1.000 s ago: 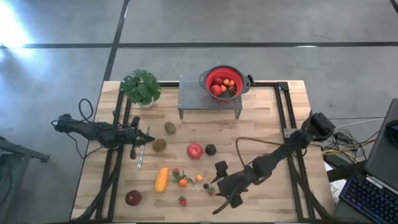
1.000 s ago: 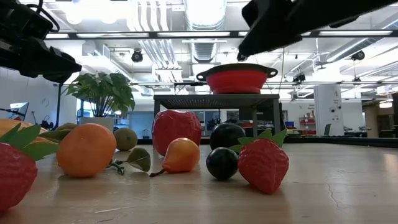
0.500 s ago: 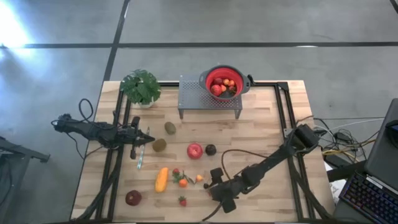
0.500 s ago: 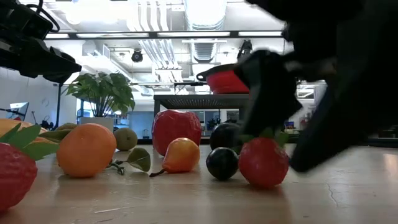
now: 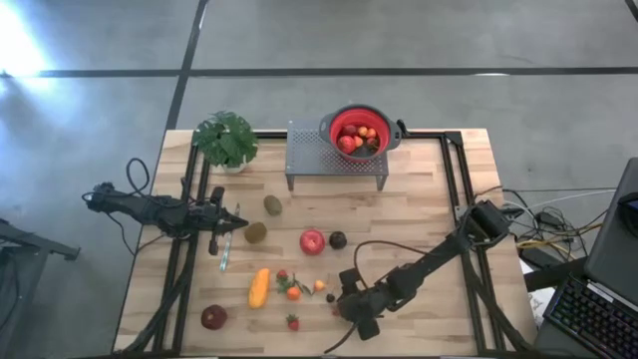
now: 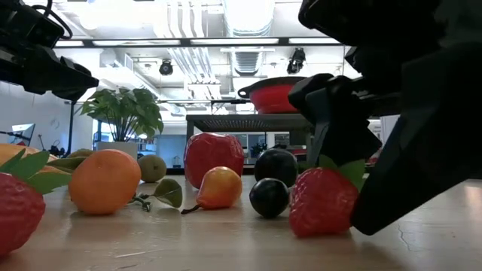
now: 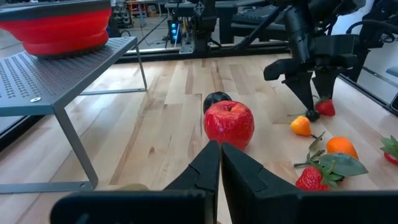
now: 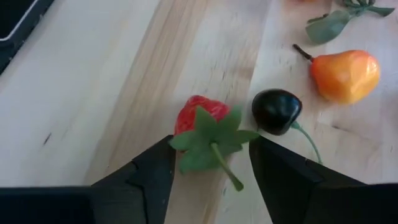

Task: Pick & Place Fruit
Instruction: Put the strawberry into the strainer bowl on the shelf

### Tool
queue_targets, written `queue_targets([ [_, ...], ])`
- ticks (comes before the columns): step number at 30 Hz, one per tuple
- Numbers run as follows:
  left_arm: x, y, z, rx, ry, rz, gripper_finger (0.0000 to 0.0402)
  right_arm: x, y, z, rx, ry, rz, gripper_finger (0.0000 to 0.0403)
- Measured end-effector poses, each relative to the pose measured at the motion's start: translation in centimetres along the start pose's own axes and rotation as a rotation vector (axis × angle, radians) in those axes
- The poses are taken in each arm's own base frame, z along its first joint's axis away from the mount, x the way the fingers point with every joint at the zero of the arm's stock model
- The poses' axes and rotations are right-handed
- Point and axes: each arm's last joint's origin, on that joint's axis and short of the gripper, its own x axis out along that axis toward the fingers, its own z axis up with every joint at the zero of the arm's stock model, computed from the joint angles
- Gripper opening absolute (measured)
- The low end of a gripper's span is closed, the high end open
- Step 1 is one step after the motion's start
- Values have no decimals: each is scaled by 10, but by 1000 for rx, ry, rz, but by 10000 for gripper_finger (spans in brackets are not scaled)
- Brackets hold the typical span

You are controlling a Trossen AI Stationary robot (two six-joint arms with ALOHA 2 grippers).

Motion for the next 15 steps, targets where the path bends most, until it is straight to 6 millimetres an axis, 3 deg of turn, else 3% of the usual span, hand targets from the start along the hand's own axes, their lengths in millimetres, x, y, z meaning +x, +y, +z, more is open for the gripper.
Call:
queue_targets([
  [15,0,0,0,0,0,0,21,-2,-1,-3,-12,33,2,136],
])
